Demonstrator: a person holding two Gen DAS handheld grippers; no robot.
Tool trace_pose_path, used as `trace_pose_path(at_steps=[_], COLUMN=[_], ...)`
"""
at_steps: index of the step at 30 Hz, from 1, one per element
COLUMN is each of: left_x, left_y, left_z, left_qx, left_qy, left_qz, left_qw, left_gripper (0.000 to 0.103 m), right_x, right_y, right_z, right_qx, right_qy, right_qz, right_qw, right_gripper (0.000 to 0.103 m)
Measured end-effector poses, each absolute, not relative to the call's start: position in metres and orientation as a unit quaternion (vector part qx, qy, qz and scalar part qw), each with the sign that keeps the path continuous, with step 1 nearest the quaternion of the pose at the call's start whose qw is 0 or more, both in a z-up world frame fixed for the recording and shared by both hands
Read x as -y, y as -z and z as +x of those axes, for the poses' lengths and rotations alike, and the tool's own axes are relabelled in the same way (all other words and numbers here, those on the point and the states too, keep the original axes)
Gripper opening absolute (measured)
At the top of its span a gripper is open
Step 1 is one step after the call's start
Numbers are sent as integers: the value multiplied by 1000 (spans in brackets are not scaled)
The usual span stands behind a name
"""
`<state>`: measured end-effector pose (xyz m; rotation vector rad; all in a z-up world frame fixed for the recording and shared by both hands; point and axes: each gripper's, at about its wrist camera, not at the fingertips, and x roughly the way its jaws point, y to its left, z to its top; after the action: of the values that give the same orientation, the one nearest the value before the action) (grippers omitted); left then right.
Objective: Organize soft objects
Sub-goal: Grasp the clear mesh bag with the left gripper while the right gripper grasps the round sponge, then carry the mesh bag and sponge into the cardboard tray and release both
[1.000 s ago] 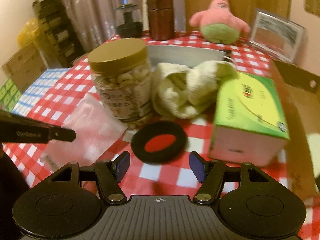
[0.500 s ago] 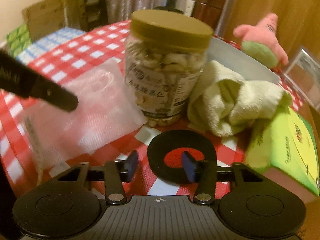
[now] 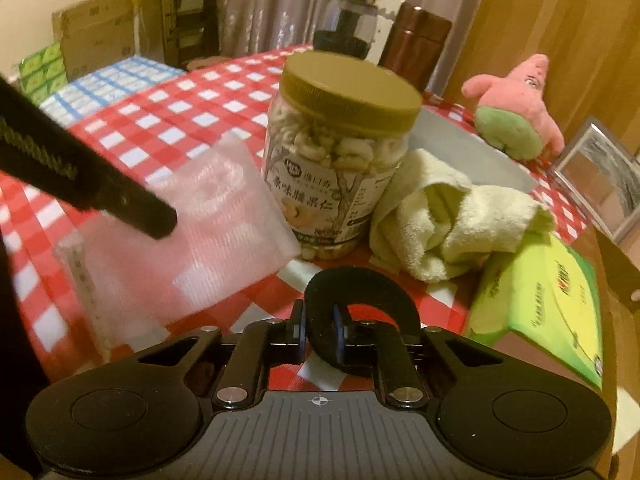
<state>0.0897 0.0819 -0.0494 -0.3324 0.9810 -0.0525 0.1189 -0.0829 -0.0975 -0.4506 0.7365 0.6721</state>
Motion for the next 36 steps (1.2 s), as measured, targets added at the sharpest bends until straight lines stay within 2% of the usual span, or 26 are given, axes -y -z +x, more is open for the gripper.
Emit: trace_pose_path(at_steps=[18,27,36], left_x=[-24,58,143], left_y=[-12,-38,-44], left_z=[78,119,175], left_qx=[-425,-405,-398], left_qy=[83,145,190], left_qz=[-152,-150,-155], left_qw=[888,890,884], left_gripper=[0,0,0], right_x=[169,265,350], right_y=[14,-15,-17], right_z=[76,89,117], right_qx=[-325,-308,-309], right_qy=[-249,-163,-115], right_qz=[-137,-120,-116], right_qw=[902,930,937], right_gripper=[13,13,13])
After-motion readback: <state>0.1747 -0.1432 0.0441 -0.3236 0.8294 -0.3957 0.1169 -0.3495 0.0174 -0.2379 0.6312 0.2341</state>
